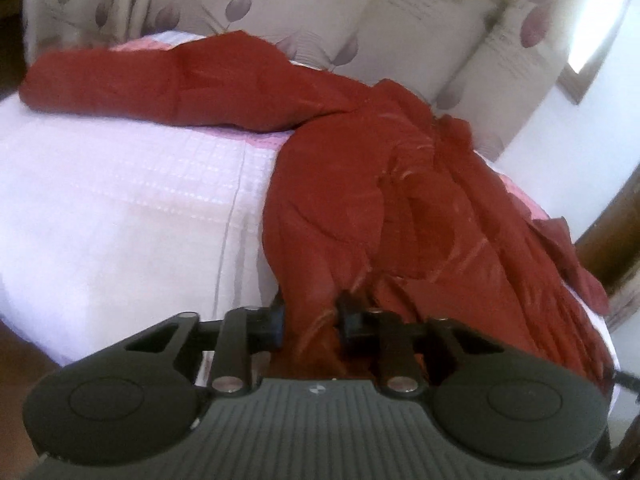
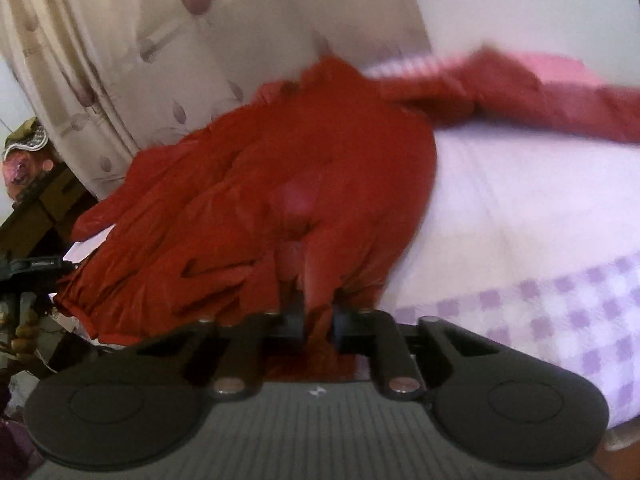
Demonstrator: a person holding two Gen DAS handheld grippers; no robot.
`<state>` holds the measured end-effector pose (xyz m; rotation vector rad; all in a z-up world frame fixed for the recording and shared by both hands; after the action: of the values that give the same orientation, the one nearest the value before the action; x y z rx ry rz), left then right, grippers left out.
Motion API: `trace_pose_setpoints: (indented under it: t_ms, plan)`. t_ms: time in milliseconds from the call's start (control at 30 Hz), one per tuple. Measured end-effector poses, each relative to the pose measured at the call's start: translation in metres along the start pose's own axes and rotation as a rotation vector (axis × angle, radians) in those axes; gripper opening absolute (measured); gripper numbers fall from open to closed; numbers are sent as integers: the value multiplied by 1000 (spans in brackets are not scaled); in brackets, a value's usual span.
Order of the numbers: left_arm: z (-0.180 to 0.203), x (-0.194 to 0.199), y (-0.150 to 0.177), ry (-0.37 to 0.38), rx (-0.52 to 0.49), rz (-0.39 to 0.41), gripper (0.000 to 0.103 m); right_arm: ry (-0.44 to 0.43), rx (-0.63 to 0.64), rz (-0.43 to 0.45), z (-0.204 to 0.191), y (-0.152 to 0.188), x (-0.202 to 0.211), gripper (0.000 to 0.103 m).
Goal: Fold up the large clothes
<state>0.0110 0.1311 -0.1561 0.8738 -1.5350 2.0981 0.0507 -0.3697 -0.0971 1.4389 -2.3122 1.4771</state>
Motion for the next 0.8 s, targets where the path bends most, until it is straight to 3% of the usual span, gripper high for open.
trace_pose_setpoints:
  t_ms: [233,333,400,433,467,500,533,567,600,633,733,800]
  plan:
    - [2,25,23,39,-37,-45,22,5,29,10,-9,-18,25,7]
    - [-1,37,26,31,-58,-12,25,28,-1,-24,-5,-9,23,7]
    - [-4,50,21,11,-67,4,34,41,-34,-30,1,-4,22,11]
    - [-7,60,17,7,-76,26,47,16,-80,-16,6,-4,26,11]
    - [-10,69,12,5,-85,58,66,-1,-123,6,10,-5,32,14]
    - [-9,80,7,-5,-92,95,78,2,-151,28,12,-6,38,26]
    - [-5,89,4,-18,-89,132,96,28,-184,67,17,-10,48,48]
    - [-1,98,0,-19,-78,187,100,46,-199,97,19,-14,54,63]
    - [4,105,-5,-18,-63,246,100,68,-201,134,21,-19,60,88]
    - [10,110,-10,-10,-57,287,103,97,-197,156,23,-22,64,100]
    - [36,108,-30,-2,-102,349,103,224,-216,161,33,-37,65,99]
    - [57,98,-45,-5,-115,389,103,358,-241,148,42,-54,60,99]
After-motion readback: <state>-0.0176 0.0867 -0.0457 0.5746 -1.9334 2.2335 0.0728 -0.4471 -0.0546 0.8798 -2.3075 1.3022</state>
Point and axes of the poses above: each gripper's, at about its wrist camera, not at the fingertips, and x roughly against the way its jaws point, z to its right, y to its underside, the point moved 1 cm from there along -x, roughly the way its jaws point, and after that the axes turned 12 degrees about -y, right-handed, at the moved point
